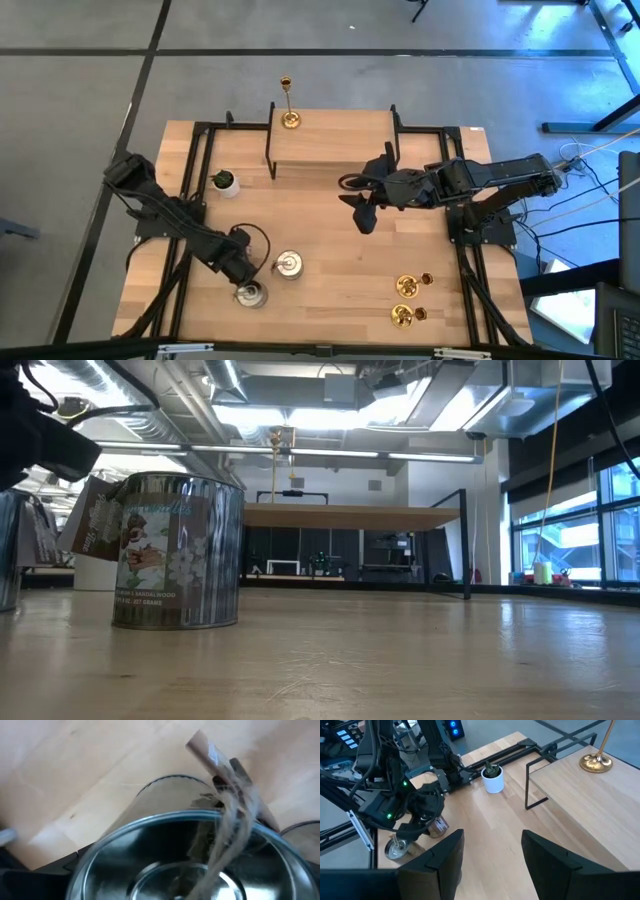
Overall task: Pick & Place candle stick holders
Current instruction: Put the top silver scented candle on the shelf
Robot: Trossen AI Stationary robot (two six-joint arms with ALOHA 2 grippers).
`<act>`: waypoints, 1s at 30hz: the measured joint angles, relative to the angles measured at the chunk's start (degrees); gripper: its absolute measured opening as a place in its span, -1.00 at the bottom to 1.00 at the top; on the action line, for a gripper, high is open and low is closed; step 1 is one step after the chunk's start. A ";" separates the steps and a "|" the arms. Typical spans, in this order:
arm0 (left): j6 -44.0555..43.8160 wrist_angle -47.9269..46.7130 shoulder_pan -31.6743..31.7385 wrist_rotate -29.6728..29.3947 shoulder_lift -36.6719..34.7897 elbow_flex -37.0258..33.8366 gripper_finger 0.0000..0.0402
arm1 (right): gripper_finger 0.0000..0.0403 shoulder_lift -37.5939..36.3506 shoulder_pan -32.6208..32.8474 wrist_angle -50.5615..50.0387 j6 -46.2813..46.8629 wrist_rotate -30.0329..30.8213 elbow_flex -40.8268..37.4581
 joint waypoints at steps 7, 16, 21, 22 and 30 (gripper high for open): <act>-0.14 -0.02 0.09 0.23 0.35 -0.07 0.78 | 0.01 0.00 0.04 -0.01 0.01 -0.01 0.00; 6.37 -0.69 6.30 -1.62 0.36 -0.13 0.77 | 0.01 0.00 0.04 0.09 0.02 -0.02 0.00; 13.28 -0.89 11.96 -3.49 -1.70 -0.38 0.77 | 0.01 0.00 0.04 0.07 0.26 -0.02 0.00; 14.64 -1.02 13.20 -4.22 -2.20 -0.45 0.77 | 0.01 0.00 0.05 0.07 0.28 -0.04 0.00; 29.84 1.41 24.62 -1.33 -3.05 -0.44 0.77 | 0.01 0.00 0.13 0.07 0.44 -0.04 0.00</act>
